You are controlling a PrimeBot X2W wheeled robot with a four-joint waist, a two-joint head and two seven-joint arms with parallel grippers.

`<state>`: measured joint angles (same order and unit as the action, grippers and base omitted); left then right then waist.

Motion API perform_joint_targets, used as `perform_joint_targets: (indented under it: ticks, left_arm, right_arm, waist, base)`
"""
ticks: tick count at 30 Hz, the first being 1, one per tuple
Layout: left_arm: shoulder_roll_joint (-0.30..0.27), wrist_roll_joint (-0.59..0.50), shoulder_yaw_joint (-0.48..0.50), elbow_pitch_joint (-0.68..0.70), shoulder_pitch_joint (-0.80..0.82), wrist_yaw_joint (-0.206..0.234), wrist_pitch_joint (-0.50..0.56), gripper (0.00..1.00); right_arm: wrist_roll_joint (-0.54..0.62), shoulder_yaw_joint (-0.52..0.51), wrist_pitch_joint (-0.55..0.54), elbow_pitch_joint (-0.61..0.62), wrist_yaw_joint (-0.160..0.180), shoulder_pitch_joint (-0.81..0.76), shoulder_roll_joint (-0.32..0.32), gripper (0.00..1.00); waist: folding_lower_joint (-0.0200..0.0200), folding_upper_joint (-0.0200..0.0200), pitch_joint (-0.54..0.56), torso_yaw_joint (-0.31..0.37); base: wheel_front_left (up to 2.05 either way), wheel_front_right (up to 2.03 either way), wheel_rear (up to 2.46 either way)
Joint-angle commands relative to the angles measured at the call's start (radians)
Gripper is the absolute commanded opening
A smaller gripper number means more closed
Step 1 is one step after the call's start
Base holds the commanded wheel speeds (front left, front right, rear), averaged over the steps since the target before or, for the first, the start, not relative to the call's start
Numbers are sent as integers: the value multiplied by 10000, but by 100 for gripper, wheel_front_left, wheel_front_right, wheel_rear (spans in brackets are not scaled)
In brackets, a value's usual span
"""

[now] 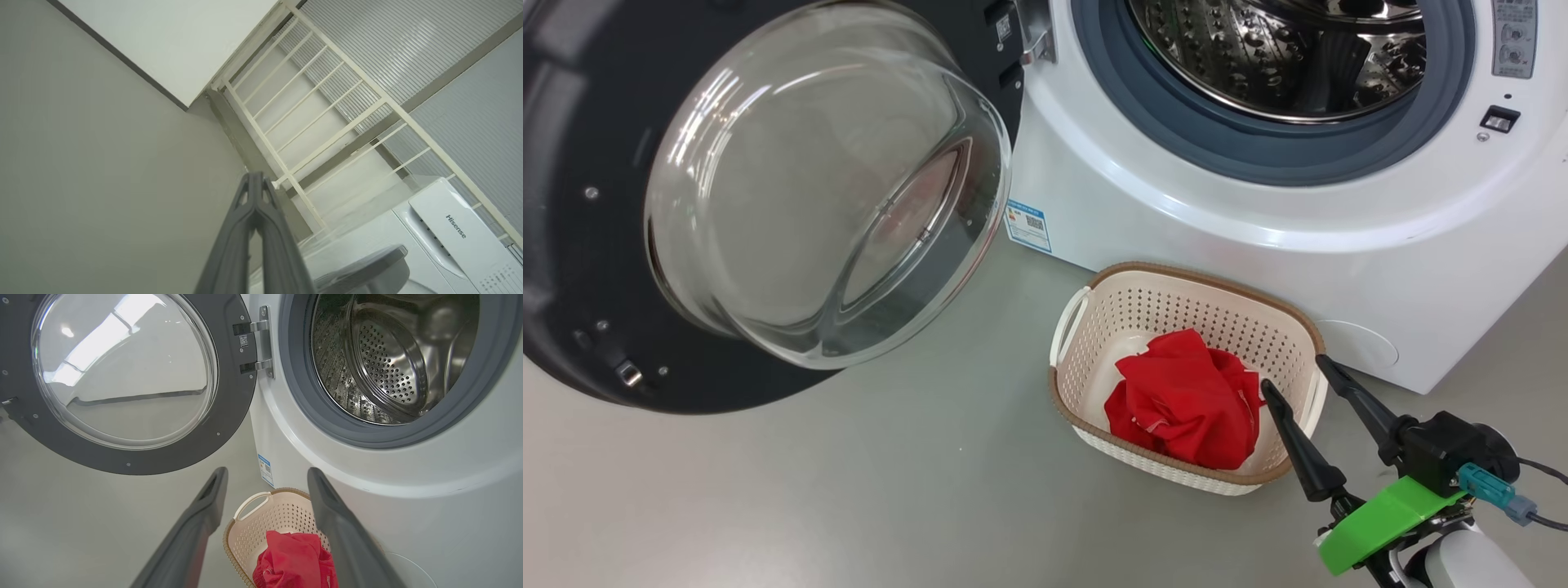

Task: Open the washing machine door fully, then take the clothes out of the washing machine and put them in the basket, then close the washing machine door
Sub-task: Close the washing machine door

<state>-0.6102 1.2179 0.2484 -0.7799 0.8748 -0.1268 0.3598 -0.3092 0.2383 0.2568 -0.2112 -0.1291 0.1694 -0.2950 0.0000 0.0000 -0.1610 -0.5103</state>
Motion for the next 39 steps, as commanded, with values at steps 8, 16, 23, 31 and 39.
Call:
perform_joint_targets:
  ticks: [8,16,23,31,39]
  left_arm:
    - [-1005,735,-290,-1308,1047,-17,2816,0]
    - [-871,1053,-443,-1475,1039,8,3994,0]
    - [-675,1216,-485,-1205,683,-5,4386,0]
    - [-475,1299,-630,-841,315,-13,4827,0]
    - [-347,1548,-730,-217,-2,-31,5377,0]
  right_arm:
    - [91,309,49,227,-16,379,-206,100]
    - [121,386,49,239,-16,567,-306,100]
    - [131,400,49,215,-16,644,-311,100]
    - [150,399,49,221,-16,673,-310,100]
    - [147,396,49,199,-16,706,-295,100]
  waist:
    - [0,0,-202,118]
    - [0,0,-462,199]
    - [0,0,-566,255]
    - [0,0,-576,269]
    - [0,0,-551,274]
  base:
    - [0,0,0]
    - [0,0,0]
    - [0,0,0]
    - [0,0,0]
    - [0,0,0]
